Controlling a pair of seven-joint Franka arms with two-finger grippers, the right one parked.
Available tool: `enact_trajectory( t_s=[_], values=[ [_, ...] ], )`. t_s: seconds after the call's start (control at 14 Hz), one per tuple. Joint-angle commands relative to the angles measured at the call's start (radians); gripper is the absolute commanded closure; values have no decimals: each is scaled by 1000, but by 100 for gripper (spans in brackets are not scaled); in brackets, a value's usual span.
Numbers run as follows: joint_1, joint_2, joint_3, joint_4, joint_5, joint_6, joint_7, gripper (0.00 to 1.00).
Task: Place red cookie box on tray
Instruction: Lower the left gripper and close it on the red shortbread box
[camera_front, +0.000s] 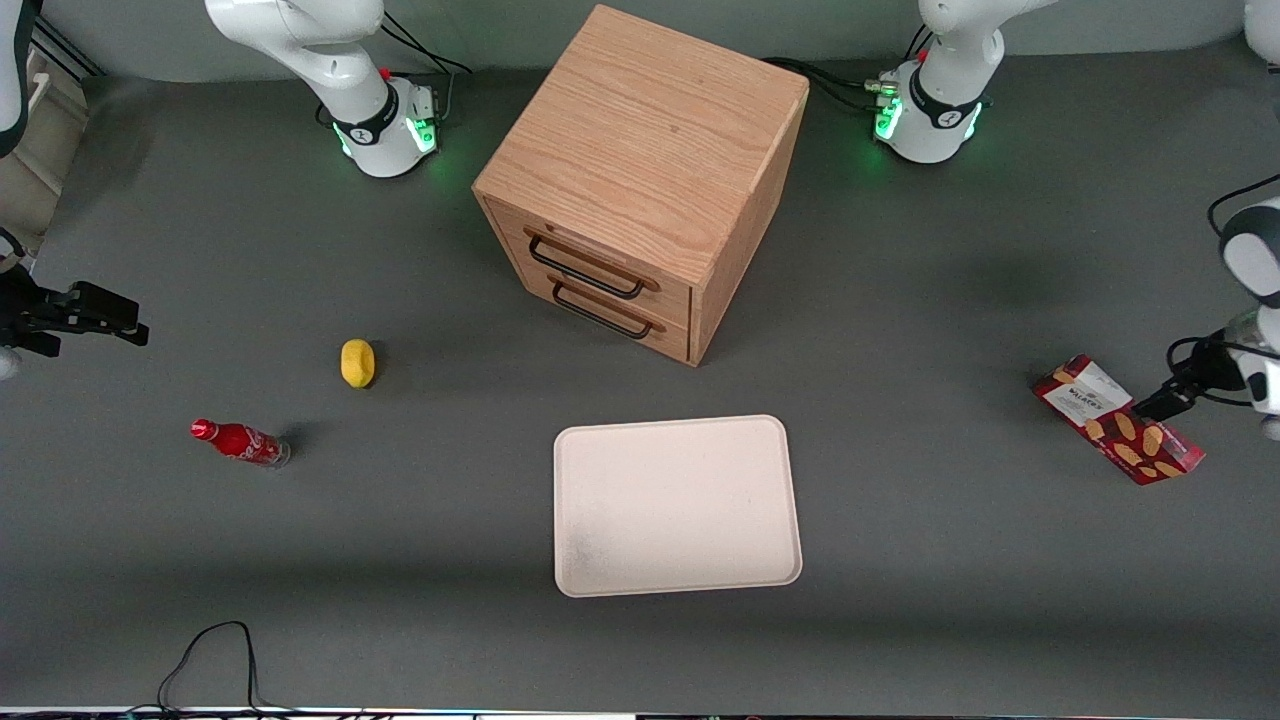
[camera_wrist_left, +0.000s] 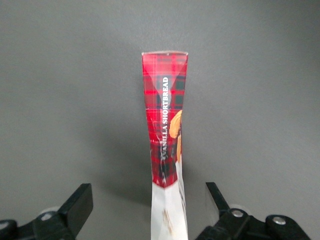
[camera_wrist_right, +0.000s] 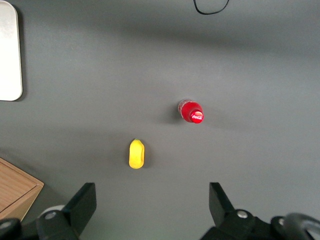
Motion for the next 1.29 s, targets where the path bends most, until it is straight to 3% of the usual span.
enact_trajectory(
  t_s=[0.0,0.64,0.71,0.86,0.93,1.0,1.21],
  values=[
    [4,7,-7,-35,-11,54,-16,0],
    [-8,96,-7,26,-11,85,-22,0],
    [-8,95,-7,28,-11,80,-20,15],
    [-9,95,-7,37,-11,66,-29,74],
    [-9,95,-7,39,-11,63,-39,95],
    [-9,95,-7,39,-11,63,-37,100],
    [-9,93,-7,40,-11,63,-39,100]
  ],
)
